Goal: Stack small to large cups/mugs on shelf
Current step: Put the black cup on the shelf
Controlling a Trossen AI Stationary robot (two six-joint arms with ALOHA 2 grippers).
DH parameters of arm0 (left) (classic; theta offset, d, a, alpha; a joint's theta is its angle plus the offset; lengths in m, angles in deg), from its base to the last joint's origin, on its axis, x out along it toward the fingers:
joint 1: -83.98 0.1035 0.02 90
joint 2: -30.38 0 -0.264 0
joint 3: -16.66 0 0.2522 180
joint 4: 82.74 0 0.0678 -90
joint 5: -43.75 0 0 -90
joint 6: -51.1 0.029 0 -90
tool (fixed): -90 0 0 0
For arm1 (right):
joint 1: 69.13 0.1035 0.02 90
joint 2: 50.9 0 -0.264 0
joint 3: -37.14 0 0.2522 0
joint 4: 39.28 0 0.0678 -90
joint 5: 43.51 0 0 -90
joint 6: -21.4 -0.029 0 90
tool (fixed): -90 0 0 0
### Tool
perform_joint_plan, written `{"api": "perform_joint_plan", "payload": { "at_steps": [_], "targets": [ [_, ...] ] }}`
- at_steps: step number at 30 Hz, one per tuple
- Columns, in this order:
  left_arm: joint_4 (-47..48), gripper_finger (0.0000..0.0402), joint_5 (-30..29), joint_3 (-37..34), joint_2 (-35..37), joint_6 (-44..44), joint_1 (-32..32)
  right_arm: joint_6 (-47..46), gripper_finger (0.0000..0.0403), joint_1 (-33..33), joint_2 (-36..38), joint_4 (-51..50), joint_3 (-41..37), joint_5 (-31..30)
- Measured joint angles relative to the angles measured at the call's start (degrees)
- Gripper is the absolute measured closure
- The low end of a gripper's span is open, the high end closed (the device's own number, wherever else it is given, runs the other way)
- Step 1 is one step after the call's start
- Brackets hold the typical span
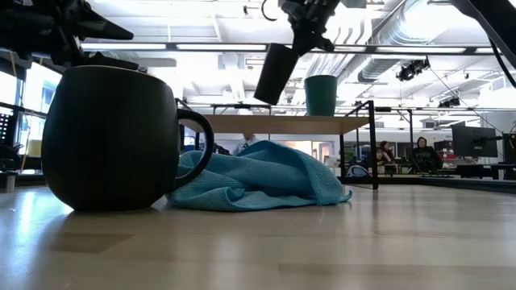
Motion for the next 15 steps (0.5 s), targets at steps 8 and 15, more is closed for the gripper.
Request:
{"api": "perform_joint_plan", "payload": {
  "at_steps": [8, 15],
  "targets": [
    [0.0, 0.0165, 0.0, 0.0, 0.0, 0.0, 0.0, 0.0, 0.0403, 1.5, -2.8, -1.1, 0.0, 0.0],
    [0.1, 0.0165, 0.1, 0.0, 0.0, 0.0, 0.0, 0.0, 0.0403, 1.5, -3.2, -1.2, 0.0, 0.0]
  ]
}}
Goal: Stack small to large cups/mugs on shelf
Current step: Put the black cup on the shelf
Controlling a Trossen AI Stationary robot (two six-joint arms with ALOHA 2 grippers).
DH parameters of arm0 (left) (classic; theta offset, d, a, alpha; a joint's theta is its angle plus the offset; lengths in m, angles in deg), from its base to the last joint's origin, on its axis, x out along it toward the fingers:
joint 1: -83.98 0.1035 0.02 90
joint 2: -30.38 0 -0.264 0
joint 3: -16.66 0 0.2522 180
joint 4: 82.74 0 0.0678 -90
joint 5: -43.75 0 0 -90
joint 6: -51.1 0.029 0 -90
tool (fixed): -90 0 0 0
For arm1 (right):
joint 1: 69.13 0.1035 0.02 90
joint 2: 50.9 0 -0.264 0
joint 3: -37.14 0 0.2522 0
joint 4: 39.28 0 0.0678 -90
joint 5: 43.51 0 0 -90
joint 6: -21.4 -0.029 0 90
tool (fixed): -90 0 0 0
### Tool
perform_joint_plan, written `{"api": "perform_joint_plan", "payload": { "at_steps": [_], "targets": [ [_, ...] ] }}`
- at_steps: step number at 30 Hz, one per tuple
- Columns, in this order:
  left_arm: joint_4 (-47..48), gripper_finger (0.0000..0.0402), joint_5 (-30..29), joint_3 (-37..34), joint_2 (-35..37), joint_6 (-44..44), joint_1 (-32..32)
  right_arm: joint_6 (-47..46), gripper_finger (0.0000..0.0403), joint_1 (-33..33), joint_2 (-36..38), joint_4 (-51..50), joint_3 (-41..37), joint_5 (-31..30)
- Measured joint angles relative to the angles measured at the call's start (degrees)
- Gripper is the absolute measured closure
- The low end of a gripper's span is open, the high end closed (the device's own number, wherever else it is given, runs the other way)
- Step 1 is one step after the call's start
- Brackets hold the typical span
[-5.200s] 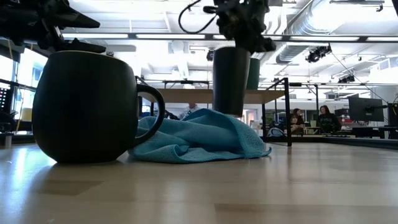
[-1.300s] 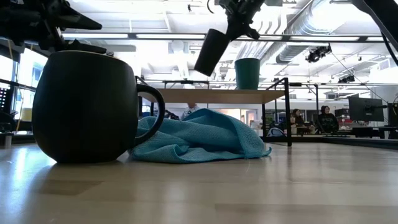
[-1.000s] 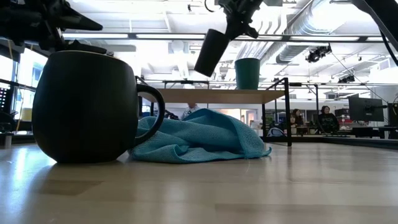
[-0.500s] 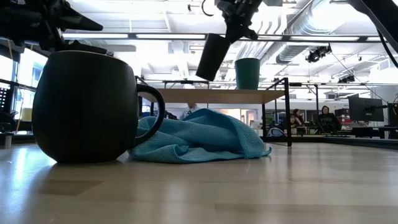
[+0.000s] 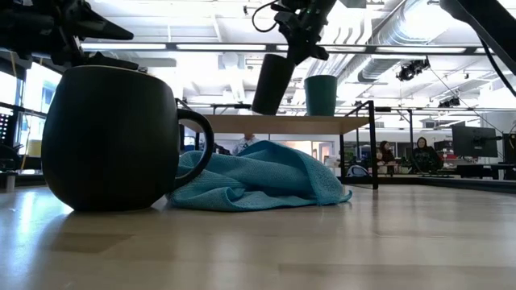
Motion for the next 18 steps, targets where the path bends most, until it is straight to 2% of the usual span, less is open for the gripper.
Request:
{"api": "perform_joint_plan", "payload": {
  "at_steps": [18],
  "targets": [
    [0.3, 0.0165, -0.5, 0.0, 0.0, 0.2, 0.0, 0.0, 0.0403, -0.3, 0.0, -1.8, 0.0, -1.6]
  ]
}}
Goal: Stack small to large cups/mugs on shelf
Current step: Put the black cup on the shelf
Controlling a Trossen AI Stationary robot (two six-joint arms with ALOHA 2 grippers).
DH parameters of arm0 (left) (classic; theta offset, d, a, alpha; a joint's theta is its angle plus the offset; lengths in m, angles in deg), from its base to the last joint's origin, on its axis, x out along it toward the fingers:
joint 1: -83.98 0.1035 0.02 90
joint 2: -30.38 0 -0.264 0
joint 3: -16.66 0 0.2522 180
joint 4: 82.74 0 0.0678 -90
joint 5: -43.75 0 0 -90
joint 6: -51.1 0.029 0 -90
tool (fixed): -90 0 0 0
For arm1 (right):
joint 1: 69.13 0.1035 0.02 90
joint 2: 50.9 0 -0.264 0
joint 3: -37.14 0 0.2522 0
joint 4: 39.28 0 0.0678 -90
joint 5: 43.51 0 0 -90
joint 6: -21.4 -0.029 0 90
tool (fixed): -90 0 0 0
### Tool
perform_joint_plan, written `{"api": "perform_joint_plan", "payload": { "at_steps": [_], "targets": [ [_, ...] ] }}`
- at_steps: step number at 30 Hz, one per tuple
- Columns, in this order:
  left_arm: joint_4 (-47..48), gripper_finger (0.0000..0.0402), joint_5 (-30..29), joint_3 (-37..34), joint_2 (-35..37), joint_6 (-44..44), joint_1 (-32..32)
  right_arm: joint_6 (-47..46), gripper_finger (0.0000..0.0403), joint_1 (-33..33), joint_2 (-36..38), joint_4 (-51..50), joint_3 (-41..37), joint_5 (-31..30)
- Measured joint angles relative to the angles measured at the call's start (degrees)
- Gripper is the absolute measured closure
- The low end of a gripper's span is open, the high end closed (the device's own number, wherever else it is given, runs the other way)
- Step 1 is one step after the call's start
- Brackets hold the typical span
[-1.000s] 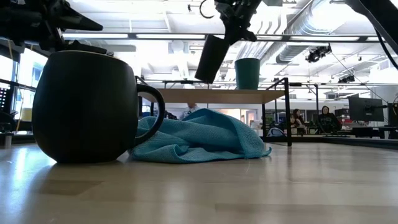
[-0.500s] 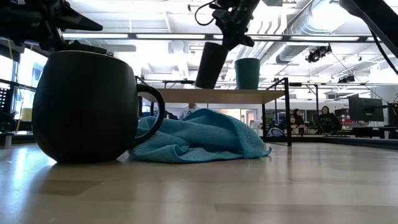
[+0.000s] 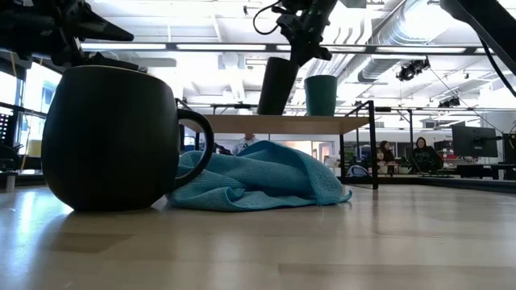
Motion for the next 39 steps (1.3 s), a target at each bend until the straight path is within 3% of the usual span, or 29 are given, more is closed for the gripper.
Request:
{"api": "perform_joint_plan", "payload": {
  "at_steps": [39],
  "targets": [
    [1.0, 0.0165, -0.5, 0.0, 0.0, 0.0, 0.0, 0.7, 0.0402, -0.9, 0.0, -1.8, 0.0, 1.4]
  ]
}}
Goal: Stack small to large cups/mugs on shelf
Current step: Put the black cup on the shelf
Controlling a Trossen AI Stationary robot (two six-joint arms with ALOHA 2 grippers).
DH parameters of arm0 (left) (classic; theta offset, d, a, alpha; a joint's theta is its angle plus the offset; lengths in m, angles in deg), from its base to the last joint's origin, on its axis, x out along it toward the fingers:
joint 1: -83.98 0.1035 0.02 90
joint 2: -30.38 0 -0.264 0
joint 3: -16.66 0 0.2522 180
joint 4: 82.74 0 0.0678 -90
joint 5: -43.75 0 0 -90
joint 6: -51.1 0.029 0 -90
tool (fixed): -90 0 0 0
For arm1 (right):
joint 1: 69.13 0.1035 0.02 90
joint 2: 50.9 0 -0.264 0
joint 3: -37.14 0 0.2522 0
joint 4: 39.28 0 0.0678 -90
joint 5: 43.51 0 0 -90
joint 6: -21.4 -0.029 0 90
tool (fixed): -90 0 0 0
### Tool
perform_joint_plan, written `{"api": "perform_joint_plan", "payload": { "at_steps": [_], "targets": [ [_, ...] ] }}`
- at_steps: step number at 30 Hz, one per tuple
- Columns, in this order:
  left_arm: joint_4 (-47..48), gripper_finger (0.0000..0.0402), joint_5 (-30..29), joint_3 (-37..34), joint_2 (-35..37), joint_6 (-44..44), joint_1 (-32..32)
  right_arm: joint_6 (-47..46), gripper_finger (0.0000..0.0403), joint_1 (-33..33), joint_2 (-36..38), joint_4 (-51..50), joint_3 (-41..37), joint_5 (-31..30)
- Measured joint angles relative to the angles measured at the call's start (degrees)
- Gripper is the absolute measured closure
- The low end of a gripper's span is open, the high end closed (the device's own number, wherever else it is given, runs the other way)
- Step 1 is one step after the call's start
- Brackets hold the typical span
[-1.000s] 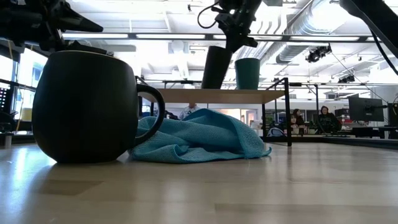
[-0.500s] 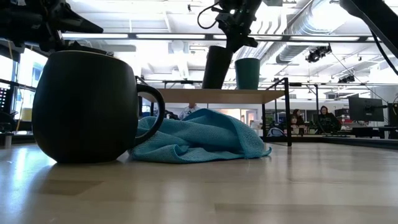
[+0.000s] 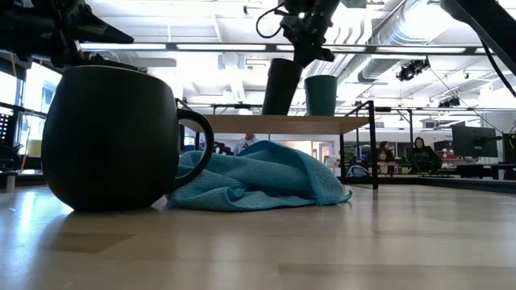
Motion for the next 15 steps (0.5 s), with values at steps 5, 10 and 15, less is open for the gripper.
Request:
{"api": "perform_joint_plan", "payload": {
  "at_steps": [5, 10, 15],
  "targets": [
    [0.0, 0.0165, 0.0, 0.0, 0.0, 0.0, 0.0, -0.3, 0.0402, 0.0, 0.0, -0.2, 0.0, 0.0],
    [0.0, 0.0165, 0.0, 0.0, 0.0, 0.0, 0.0, -0.3, 0.0402, 0.0, 0.0, -0.2, 0.0, 0.0],
    [0.0, 0.0165, 0.0, 0.0, 0.0, 0.0, 0.0, -1.0, 0.0402, -0.1, 0.0, 0.2, 0.0, 0.0]
  ]
}}
